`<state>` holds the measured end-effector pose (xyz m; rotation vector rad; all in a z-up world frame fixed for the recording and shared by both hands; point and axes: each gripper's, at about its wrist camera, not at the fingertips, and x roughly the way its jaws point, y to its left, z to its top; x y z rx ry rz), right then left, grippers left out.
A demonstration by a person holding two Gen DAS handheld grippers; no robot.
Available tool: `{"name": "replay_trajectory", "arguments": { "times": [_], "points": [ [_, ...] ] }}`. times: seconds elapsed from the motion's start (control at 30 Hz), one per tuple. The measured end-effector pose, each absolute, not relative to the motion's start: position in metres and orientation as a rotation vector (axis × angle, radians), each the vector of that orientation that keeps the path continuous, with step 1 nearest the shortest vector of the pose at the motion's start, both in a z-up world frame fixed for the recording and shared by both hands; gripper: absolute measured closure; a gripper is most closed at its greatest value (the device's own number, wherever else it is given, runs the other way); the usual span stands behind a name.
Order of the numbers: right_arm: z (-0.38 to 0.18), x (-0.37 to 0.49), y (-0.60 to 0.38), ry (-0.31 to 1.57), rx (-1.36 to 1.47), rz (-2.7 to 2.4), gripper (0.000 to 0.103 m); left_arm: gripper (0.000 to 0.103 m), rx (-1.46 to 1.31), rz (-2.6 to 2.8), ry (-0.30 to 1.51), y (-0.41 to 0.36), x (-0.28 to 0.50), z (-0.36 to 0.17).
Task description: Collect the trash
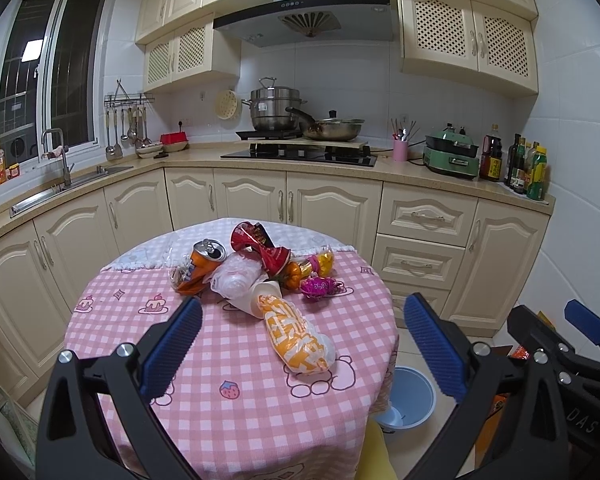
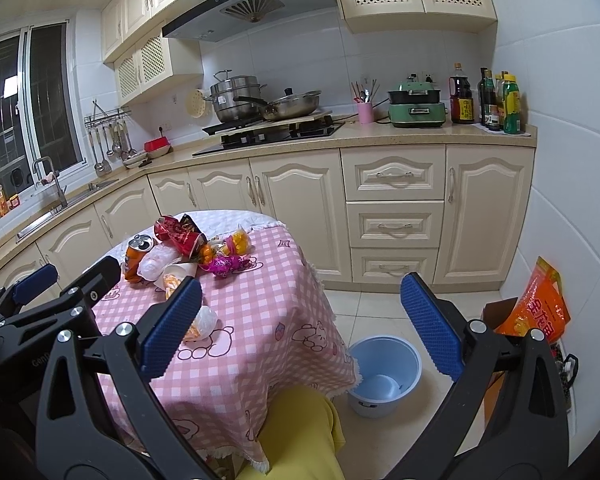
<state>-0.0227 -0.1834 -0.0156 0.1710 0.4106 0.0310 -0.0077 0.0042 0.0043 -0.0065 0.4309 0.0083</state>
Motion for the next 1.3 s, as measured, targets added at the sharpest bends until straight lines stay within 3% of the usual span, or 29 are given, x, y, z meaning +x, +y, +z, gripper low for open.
{"name": "replay_trajectory", "arguments": {
  "times": [0.73,1.3],
  "points": [
    [-0.021,-0.013,-0.176,0.442,0.181,0.045,0.006,0.004,-0.020,0.016,0.439,0.015,-0.002,0.004],
    [-0.025,0.035,-0.111,0.575,0.153,0.115,0.006,0.004,-0.106,0.086,0.520,0.088,0.032,-0.019]
  ]
}}
